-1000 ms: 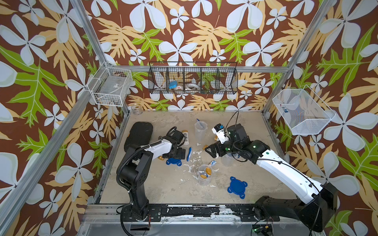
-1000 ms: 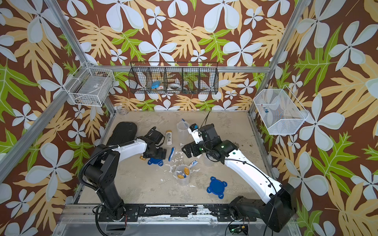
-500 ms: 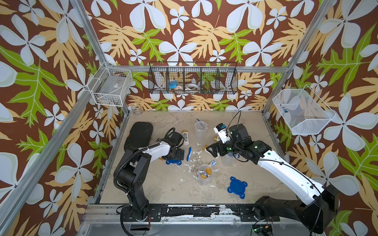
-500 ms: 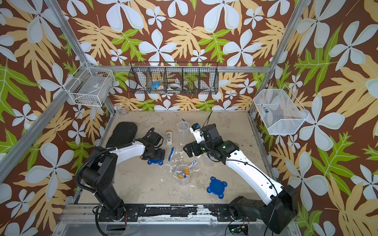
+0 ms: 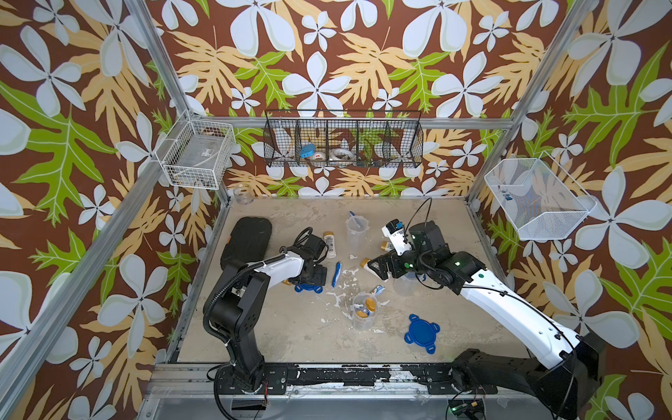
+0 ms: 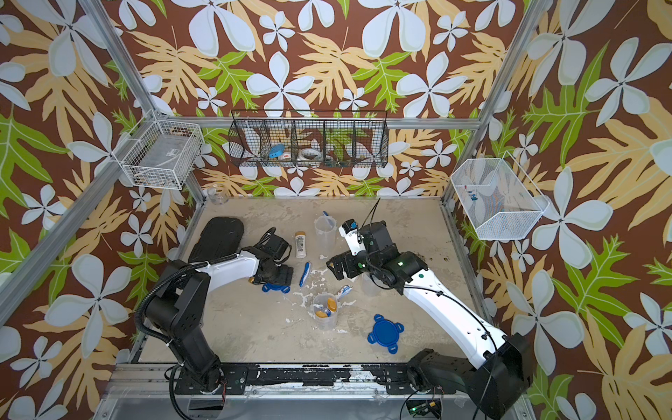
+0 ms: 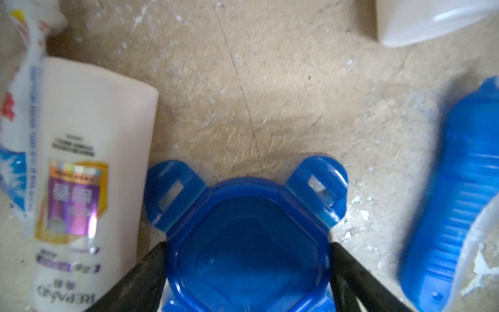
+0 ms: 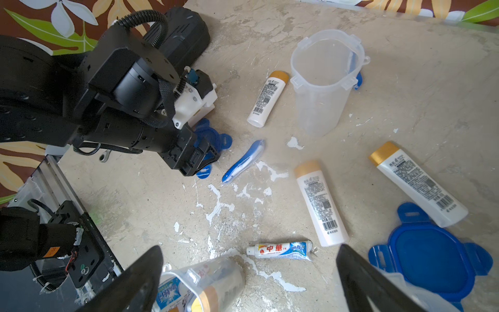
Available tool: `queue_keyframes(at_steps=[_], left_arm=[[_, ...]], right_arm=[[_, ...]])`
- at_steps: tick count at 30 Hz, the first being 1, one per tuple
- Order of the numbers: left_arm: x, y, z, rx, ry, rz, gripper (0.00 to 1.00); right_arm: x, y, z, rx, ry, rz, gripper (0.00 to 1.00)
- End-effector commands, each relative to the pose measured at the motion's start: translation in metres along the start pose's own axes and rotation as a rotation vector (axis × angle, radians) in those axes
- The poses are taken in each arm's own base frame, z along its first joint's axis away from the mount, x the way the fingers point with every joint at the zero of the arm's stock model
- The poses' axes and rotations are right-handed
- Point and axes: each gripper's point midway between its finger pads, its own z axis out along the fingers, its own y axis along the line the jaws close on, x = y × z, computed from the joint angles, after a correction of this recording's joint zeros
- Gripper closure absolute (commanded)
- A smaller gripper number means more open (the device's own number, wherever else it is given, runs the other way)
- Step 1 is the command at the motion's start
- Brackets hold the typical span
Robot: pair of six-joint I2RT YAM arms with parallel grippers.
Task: Pack away toiletry kits
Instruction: Pick up the lid from the center of the board.
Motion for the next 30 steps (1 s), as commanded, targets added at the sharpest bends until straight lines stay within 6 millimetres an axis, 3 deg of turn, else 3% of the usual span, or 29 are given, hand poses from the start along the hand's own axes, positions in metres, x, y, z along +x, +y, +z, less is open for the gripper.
queue_keyframes(at_steps=[1,12,20,30], left_arm=[[0.023,0.002,0.003,0.009,0.093,-0.006,0.24],[0.005,-0.003,-0.041,0.006,0.025,-0.016,0.37],[0.001,-0.034,-0.111,0.081,-0.06,0.043,0.45],[0.01,-0.07,-0.185,0.171,-0.134,0.149,0.45]], right_arm=[[-0.005,-0.001,-0.004,0.011,-0.016,-0.008,0.0],[-0.016,-0.012,-0.013,0.036,-0.032,-0.035,0.0],[-0.01,-0.038,-0.031,0.063,-0.08,0.098,0.0],[0.001,-0.046,-0.046,0.112,-0.087,0.145,0.0]])
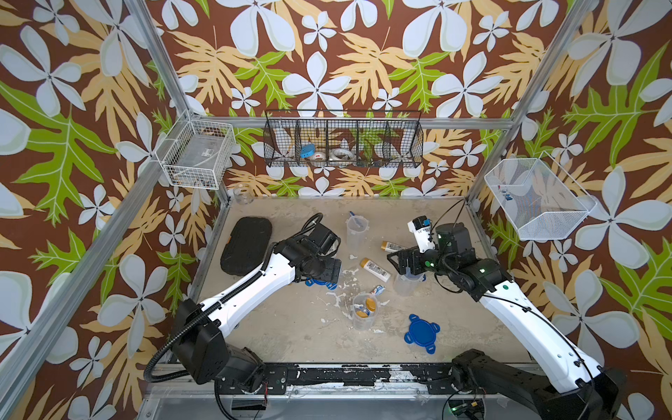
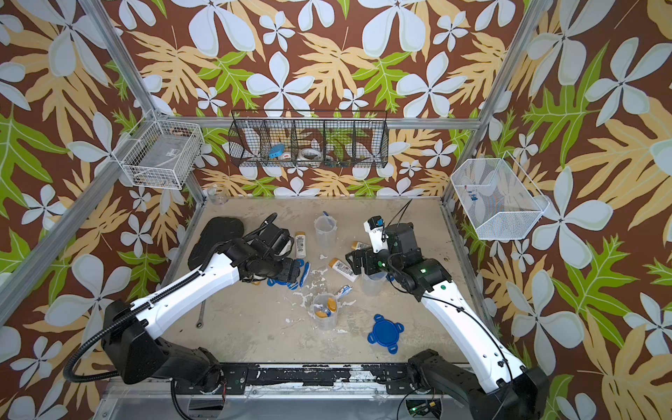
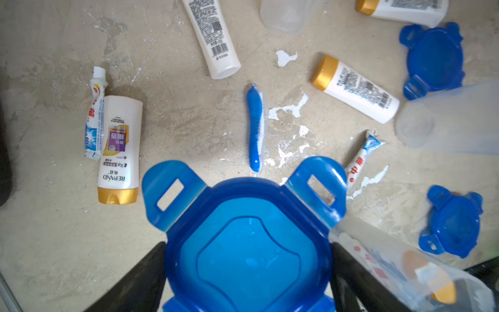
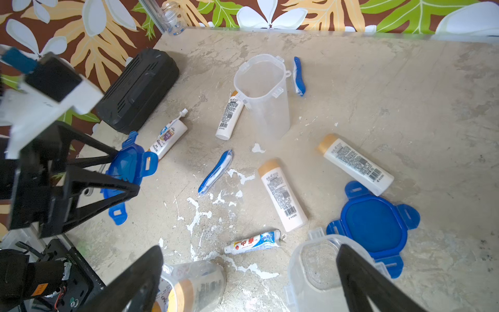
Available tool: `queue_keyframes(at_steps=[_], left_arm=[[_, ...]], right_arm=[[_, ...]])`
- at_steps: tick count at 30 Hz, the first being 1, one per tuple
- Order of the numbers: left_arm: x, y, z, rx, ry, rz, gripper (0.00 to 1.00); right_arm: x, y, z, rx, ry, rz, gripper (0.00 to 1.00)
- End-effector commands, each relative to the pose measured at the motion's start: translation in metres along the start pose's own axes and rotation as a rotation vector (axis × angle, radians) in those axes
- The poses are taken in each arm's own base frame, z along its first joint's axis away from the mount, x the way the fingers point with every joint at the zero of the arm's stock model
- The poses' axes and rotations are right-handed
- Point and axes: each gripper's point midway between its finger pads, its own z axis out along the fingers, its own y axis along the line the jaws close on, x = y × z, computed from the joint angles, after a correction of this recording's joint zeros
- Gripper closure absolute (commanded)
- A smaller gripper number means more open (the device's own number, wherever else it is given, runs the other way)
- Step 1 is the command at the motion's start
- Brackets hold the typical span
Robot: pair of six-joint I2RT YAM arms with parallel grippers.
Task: Pack away toiletry kits
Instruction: Pick up the lid from the center of the board, then close the lid on the container.
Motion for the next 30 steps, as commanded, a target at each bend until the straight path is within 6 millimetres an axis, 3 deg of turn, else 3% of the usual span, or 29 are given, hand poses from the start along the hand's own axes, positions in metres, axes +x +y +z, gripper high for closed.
queue_keyframes(at_steps=[1,8,15,21,30], left_arm=[[0.008,-0.011,-0.019,0.003,0.025,0.034,0.45],[0.025,-0.064,-0.052,0.093,0.033,0.129,0.45],[0.047,-0.115,-0.047,0.139,0.061,0.278,0.44],[0.05,-0.133,-0.033,0.144,0.064,0.369,0.43],[0.066,-0.138,-0.013,0.145,0.112,0.451,0.42]], right_arm=[[0.002,-0.006,-0.003,0.03,0.003,0.029,0.0],[0.007,-0.019,-0.006,0.068,0.003,0.078,0.0],[0.021,-0.032,-0.012,0.091,0.008,0.117,0.0],[0.023,-0.038,-0.018,0.101,-0.001,0.13,0.0],[0.024,-0.041,-0.023,0.121,-0.004,0.119,0.0]])
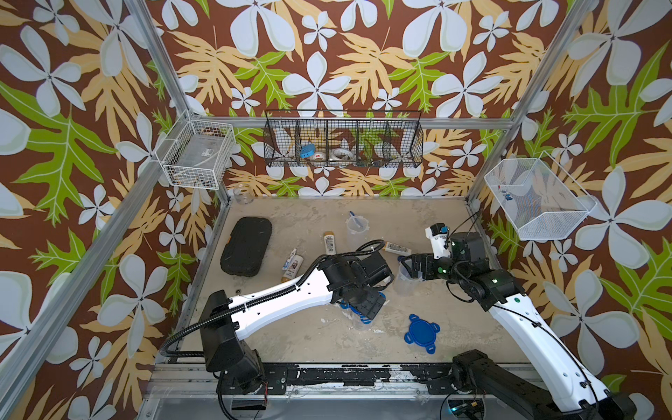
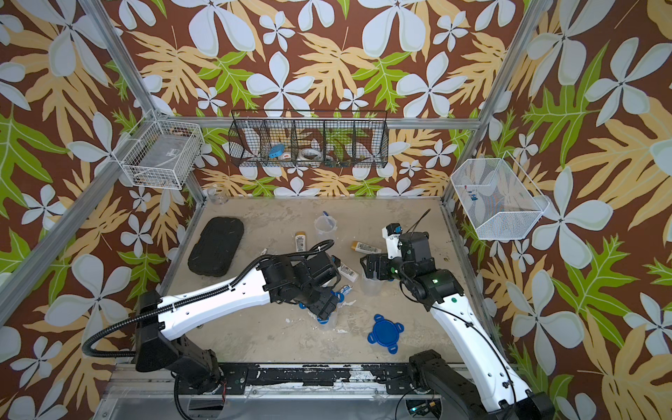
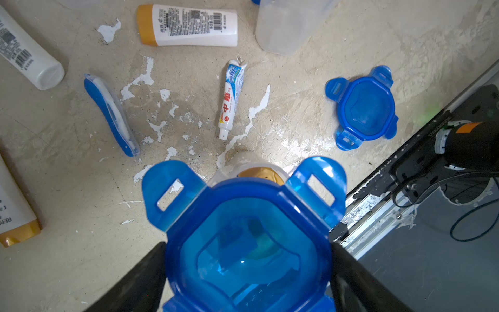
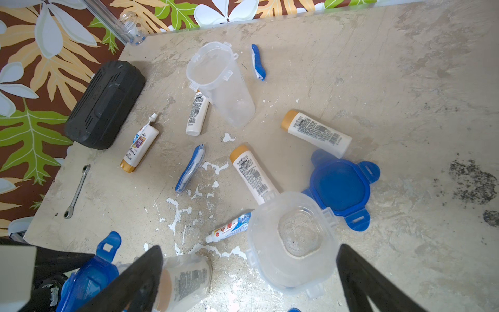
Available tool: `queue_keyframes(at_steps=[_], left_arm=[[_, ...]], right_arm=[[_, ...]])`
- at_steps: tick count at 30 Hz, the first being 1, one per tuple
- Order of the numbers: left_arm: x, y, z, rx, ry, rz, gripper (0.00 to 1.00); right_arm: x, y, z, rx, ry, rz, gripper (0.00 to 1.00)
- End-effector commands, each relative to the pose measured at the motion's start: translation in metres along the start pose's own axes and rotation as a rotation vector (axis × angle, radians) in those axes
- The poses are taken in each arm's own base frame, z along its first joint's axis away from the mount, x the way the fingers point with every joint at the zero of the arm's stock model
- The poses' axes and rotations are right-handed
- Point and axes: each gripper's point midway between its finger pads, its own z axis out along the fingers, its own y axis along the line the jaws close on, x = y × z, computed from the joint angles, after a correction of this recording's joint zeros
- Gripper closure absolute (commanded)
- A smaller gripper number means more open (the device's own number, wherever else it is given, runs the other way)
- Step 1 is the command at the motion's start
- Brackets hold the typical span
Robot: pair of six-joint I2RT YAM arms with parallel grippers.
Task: Pack away toiletry kits
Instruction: Close the lid on the container.
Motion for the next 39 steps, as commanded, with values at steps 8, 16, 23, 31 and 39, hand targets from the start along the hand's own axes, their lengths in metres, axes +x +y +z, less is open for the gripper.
queue_keyframes(at_steps=[8,16,23,31,39], left_arm=[[-0.002,0.0,0.012,-0.039,-0.005,0.097,0.41],[-0.004,0.0,0.024,-0.054,0.002,0.109,0.41],[0.0,0.0,0.031,-0.062,0.017,0.096,0.42],[0.004,-0.003,0.022,-0.056,0.02,0.056,0.41],[0.009,-0.007,0.021,-0.07,0.034,0.044,0.42]], right_arm=[[0.002,-0.003,-0.003,0.016,0.0,-0.003,0.0],[0.002,-0.004,-0.005,0.02,-0.006,-0.005,0.0],[0.002,-0.005,-0.006,0.023,-0.009,-0.004,0.0],[0.002,-0.005,-0.005,0.02,-0.007,-0.003,0.0],[0.002,-0.005,-0.004,0.013,-0.011,-0.002,0.0]])
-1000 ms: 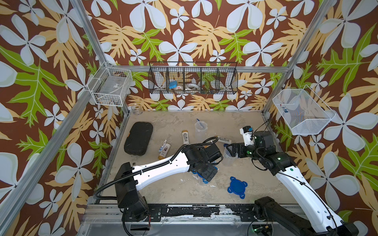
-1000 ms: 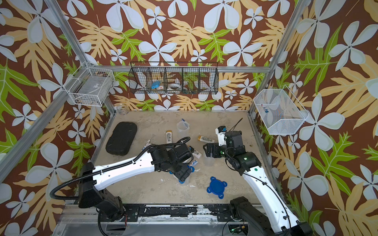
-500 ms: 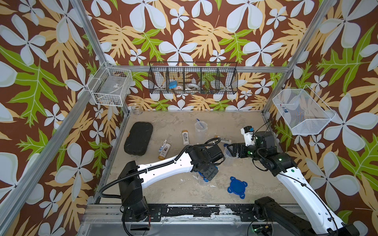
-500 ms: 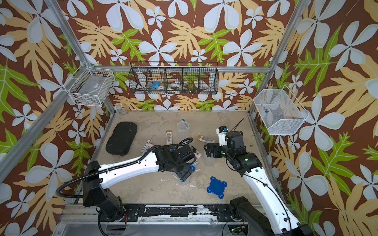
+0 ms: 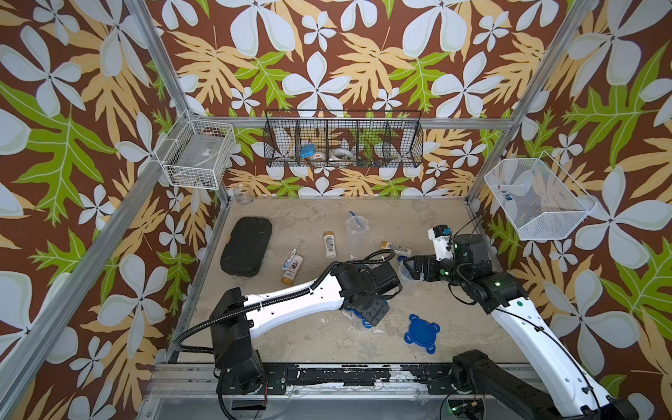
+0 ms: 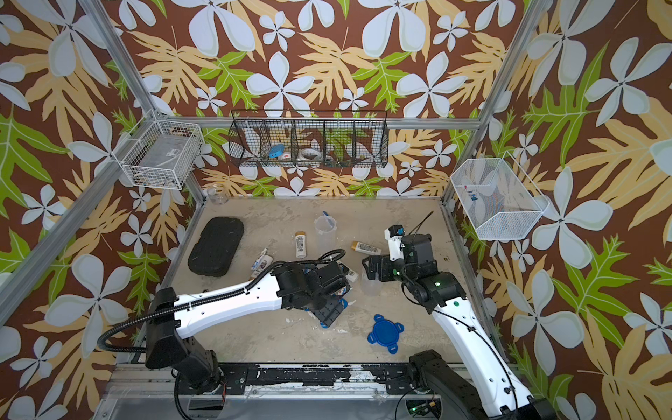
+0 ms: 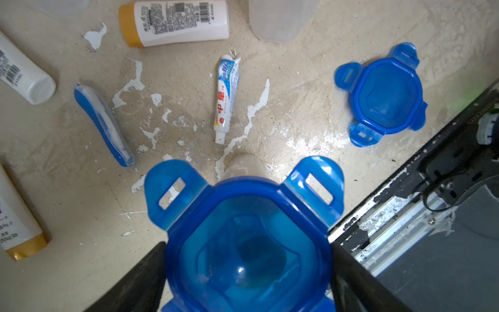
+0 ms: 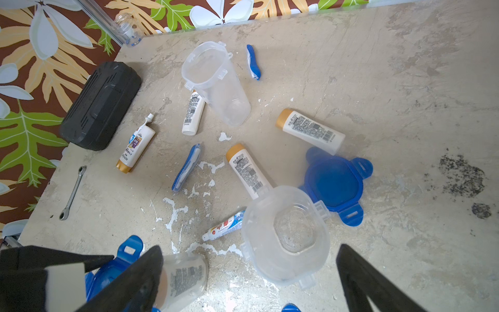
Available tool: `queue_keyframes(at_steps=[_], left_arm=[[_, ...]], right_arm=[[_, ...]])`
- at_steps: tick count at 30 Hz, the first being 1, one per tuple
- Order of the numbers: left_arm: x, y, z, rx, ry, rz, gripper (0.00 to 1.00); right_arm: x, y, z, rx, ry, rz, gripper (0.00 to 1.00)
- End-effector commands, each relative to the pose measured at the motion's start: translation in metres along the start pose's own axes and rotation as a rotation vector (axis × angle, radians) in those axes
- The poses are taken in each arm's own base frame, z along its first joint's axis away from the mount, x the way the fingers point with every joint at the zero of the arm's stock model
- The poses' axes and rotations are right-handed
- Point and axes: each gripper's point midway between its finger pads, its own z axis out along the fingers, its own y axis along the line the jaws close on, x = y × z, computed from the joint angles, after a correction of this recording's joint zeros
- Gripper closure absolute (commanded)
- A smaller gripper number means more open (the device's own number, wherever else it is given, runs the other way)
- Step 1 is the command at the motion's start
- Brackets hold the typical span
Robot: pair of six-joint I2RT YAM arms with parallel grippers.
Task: Pack away toiletry kits
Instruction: Close the lid on the container.
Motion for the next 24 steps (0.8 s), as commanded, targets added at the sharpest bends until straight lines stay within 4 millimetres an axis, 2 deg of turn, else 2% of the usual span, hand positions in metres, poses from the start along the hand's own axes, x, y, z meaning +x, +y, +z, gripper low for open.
queue_keyframes(at_steps=[1,13,21,24], left_arm=[[0.005,0.001,0.0,-0.012,0.019,-0.017,0.41],[0.007,0.008,0.015,-0.076,0.034,-0.044,0.41],[0.015,0.012,0.016,-0.081,0.041,-0.089,0.41],[0.018,0.012,0.014,-0.07,0.042,-0.102,0.34]], right_arm=[[-0.001,0.0,0.0,-0.001,-0.005,-0.008,0.0],[-0.001,0.0,-0.002,0.0,-0.009,-0.01,0.0],[-0.006,0.0,-0.007,0.01,-0.02,-0.016,0.0],[-0.008,0.0,-0.007,0.01,-0.023,-0.02,0.0]])
